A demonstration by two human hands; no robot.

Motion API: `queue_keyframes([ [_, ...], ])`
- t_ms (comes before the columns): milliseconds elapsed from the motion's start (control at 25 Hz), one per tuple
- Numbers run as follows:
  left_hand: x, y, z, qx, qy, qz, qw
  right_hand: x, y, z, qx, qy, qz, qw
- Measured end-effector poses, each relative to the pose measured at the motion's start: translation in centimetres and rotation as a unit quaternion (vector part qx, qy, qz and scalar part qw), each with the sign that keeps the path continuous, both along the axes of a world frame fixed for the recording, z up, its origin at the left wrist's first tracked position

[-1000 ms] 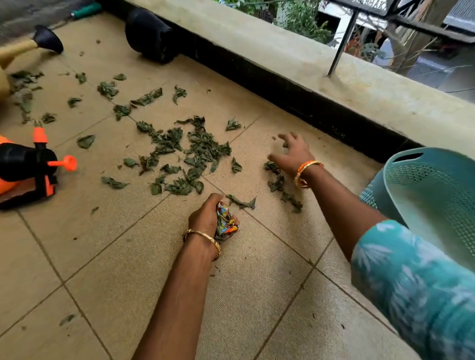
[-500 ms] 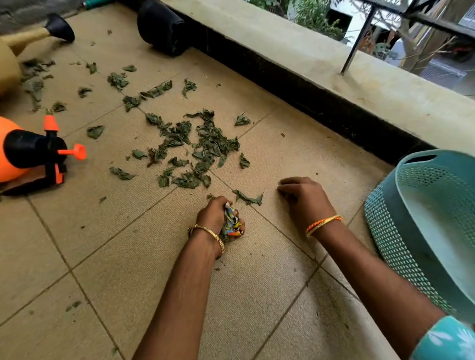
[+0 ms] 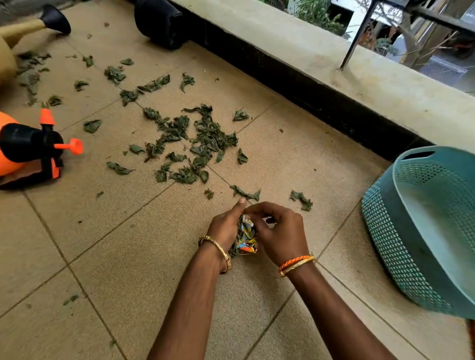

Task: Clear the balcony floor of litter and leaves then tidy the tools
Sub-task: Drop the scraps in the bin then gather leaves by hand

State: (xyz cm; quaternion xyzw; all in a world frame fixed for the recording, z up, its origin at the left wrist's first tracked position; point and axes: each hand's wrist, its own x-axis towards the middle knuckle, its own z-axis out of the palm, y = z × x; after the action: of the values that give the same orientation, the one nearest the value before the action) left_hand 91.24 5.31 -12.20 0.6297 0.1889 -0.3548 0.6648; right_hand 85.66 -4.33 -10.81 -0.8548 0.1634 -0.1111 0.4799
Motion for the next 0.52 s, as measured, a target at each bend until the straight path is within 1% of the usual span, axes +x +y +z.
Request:
queue_keyframes([
  [80, 0.0, 0.0, 0.5, -0.021, 0.006, 0.026, 0.999, 0.1, -1.1, 0.2, 0.019, 0.007, 0.027, 0.999],
  [160, 0.3, 0.3, 1.0, -0.055, 0.030, 0.066, 0.996, 0.5, -3.1, 0.3, -0.006, 0.000, -0.012, 1.000],
  [200, 0.6, 0.5, 1.1, -0.064, 0.040, 0.084, 0.994, 0.8, -4.3, 0.1, -0.040, 0.016, -0.046, 0.998],
  [280, 1.0, 0.8, 1.1, -0.061, 0.045, 0.109, 0.991, 1.2, -6.4, -0.9, -0.114, 0.102, -0.093, 0.984],
  [360, 1.1, 1.0, 1.3, -0.051, 0.043, 0.129, 0.989, 1.2, -6.5, -1.9, -0.137, 0.187, -0.100, 0.968],
  [400, 1.1, 1.1, 1.3, -0.048, 0.045, 0.139, 0.988, 1.1, -5.6, -2.3, -0.140, 0.203, -0.096, 0.964],
  [440, 1.1, 1.2, 1.3, -0.044, 0.044, 0.143, 0.988, 1.1, -4.3, -2.6, -0.143, 0.204, -0.089, 0.964],
  [520, 0.9, 1.7, 1.3, -0.032, 0.037, 0.129, 0.990, 1.6, -1.6, -2.9, -0.144, 0.177, -0.073, 0.971],
])
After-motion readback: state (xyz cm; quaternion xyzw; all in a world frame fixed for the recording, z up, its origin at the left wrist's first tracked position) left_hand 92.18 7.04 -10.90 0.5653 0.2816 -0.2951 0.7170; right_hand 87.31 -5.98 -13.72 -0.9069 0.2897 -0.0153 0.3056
